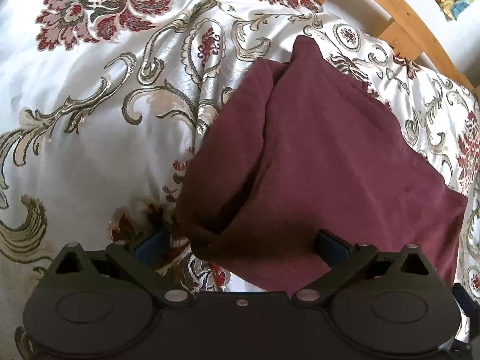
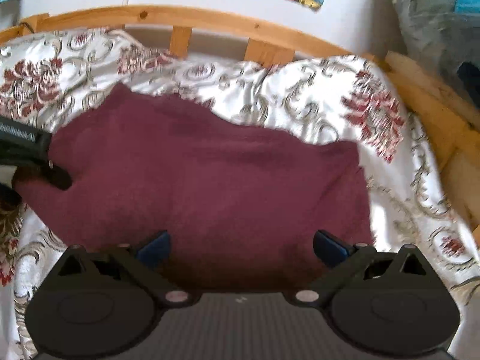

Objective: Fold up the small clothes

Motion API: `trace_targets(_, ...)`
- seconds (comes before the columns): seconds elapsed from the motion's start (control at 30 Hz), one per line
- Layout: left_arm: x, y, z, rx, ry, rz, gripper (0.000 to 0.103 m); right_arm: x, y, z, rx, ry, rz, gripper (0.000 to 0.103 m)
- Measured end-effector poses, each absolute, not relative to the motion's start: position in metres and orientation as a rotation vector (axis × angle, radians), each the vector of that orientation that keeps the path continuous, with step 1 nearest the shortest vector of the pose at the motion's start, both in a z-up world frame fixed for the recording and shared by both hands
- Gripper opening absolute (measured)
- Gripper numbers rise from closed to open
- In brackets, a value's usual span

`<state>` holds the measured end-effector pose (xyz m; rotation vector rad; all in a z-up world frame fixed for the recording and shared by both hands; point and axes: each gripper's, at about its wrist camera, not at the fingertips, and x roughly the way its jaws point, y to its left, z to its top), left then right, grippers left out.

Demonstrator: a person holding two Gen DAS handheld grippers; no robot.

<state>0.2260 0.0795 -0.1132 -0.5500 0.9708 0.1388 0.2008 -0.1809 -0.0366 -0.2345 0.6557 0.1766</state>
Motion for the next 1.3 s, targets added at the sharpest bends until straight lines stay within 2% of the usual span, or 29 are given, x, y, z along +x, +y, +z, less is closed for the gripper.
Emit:
trace_targets(0.27,0.217,0.069,-0.112,-0.557,0.966,0.116,0.102,0.21,-0.182,-0.05,-0.252,0.713,0.165,0.103)
trace_targets(0.97,0.215,0.076,-0.114,-0.628,0.942,0.108,0.086,0.212,-0.17,-0.056,-0.294,0.678,0.169,0.103)
trace_targets(1.07,0.213,0.075,-0.114,-0.624,0.938,0.105,0.079,0.21,-0.17,-0.057,-0.307,0.67,0.171,0.103)
trace_targets(1.13,0.21,0.074,-0.113,-0.638,0.928,0.096,0.063,0.209,-0.171,-0.056,-0.304,0.672,0.172,0.103)
trace_targets(1.17,0.207,0.074,-0.113,-0.653,0.918,0.089,0.058,0.209,-0.171,-0.056,-0.299,0.674,0.175,0.103)
trace_targets(1.2,0.205,0.073,-0.113,-0.662,0.907,0.085,0.048,0.209,-0.171,-0.055,-0.296,0.676,0.176,0.103)
trace_targets(1.3,0.204,0.076,-0.114,-0.688,0.886,0.084,0.03,0.208,-0.173,-0.055,-0.279,0.681,0.182,0.103)
